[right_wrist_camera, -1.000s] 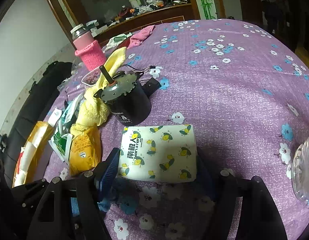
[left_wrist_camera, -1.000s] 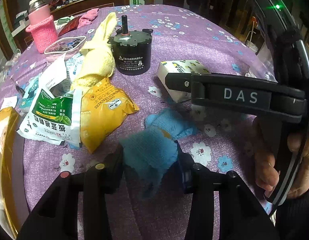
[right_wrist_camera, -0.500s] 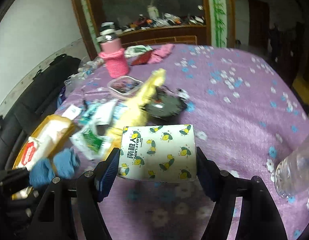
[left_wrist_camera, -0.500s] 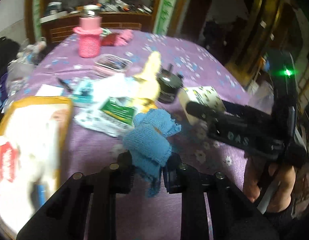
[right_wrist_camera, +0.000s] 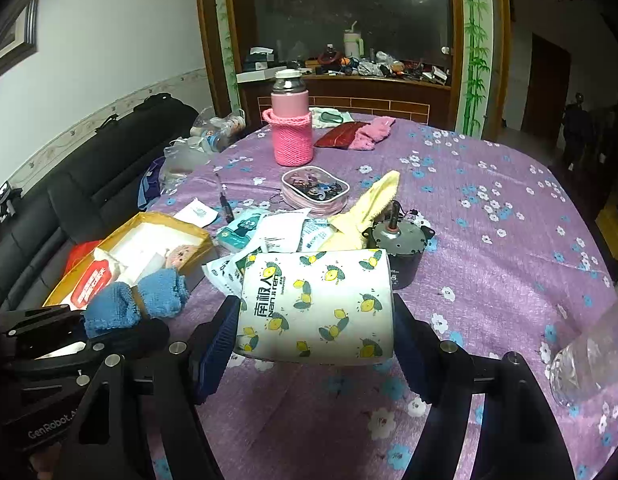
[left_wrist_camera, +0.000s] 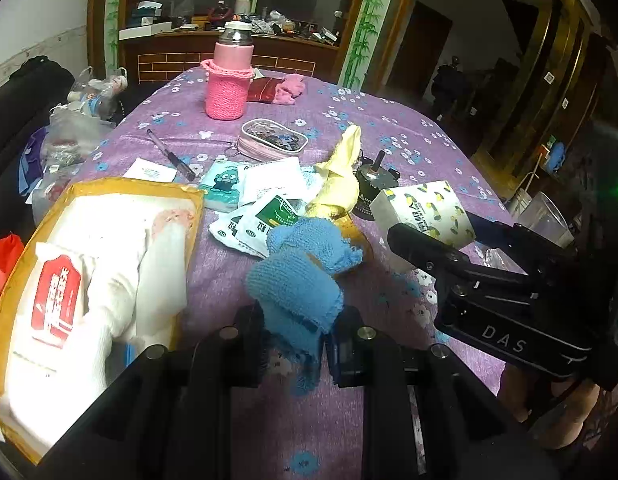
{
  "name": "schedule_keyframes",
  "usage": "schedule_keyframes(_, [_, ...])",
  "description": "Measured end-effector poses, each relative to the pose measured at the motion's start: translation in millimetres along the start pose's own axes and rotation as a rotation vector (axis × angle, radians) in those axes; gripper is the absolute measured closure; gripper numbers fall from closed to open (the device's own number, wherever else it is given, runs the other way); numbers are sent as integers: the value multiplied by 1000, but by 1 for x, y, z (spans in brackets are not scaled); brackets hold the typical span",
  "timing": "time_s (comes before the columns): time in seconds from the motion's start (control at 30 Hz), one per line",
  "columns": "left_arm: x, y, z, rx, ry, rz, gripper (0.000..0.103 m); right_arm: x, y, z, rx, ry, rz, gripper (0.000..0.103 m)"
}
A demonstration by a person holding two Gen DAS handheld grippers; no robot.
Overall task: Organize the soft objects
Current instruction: 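Carry both items to the open yellow-edged box and open both tools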
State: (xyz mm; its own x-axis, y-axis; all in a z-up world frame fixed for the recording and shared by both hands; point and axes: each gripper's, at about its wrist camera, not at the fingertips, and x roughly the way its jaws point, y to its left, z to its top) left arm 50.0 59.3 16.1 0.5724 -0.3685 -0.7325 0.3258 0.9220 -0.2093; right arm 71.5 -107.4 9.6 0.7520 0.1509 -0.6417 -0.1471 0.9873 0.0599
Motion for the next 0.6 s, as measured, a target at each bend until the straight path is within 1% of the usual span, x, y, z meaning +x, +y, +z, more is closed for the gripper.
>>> schedule_keyframes(0.17, [-10,-6,-5,6,-9,-6,83,-17,5,-4,-14,-15,1,32])
schedule_keyframes(0.3, [-23,2,-4,-11,-23,-5,83,-30,8,-7,-14,-28,14,32])
schedule_keyframes(0.33, [-30,11,-4,-30,-30,0,83,-32,8,-7,-10,-27,25,32])
schedule_keyframes(0.43, [-45,37,-4,-86,-49,31,83,-33,9,-11,12,-12,93,32])
schedule_keyframes(0.6, [-60,91,-2,-183,-75,110,83,-20,24,-7,4,24,188,31])
